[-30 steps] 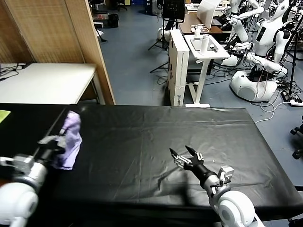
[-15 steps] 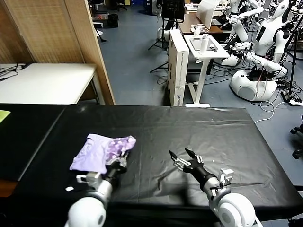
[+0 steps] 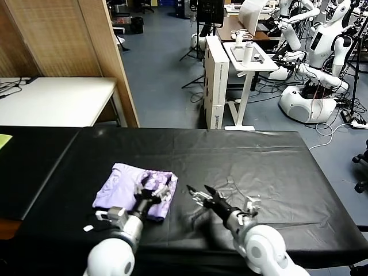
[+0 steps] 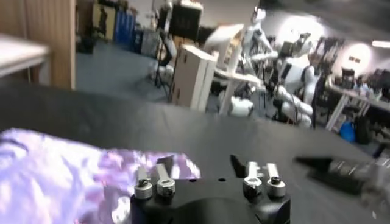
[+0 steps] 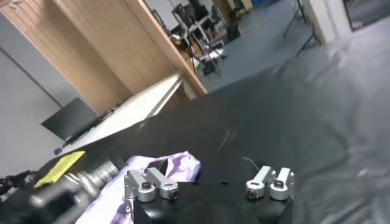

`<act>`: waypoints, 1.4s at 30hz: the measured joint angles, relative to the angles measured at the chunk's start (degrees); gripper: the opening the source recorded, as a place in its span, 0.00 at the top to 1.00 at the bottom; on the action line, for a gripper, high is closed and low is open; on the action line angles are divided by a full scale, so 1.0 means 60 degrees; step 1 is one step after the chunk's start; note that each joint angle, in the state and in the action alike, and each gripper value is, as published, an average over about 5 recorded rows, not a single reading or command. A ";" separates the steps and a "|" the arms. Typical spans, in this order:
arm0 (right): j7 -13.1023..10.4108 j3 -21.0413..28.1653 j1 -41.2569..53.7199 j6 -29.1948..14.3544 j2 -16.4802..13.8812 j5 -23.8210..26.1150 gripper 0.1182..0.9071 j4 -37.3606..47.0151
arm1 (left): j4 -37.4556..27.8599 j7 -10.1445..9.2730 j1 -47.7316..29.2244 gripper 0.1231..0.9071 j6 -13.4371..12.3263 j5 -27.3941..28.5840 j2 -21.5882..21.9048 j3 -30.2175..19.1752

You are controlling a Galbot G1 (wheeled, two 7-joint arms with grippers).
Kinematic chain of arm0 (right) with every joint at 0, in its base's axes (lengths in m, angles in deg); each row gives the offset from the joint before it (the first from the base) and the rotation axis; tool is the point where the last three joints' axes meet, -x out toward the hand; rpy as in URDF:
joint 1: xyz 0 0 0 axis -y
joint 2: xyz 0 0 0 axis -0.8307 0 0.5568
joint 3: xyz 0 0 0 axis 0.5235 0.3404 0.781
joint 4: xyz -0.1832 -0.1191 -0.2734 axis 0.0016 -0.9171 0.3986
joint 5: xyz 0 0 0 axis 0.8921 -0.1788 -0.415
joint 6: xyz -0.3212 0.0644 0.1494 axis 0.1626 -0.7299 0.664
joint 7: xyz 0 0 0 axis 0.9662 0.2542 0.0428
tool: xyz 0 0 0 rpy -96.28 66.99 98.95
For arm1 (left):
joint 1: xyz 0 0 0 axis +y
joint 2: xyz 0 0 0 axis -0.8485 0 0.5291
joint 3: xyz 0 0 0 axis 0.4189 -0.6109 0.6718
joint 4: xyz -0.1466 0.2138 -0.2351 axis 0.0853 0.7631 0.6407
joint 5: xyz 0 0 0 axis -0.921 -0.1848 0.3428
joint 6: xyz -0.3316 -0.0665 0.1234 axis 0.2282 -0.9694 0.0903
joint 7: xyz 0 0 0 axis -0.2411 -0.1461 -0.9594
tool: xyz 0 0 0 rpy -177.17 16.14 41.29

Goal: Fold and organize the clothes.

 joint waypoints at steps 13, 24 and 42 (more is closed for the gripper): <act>-0.0032 0.1666 0.1128 0.0015 0.0956 -0.0110 0.34 0.1622 | 0.0303 -0.0031 0.0085 0.00 -0.0022 0.0036 0.0520 0.0705; -0.0032 0.1357 0.1623 0.0285 0.0423 0.0241 0.95 0.1953 | 0.0266 -0.0022 0.0182 0.00 -0.0087 0.0002 0.0712 0.1053; 0.0314 0.0546 0.1829 0.0307 -0.1398 0.1310 0.20 0.1016 | 0.0121 -0.0064 0.0559 0.00 -0.0144 -0.0420 0.0562 0.1191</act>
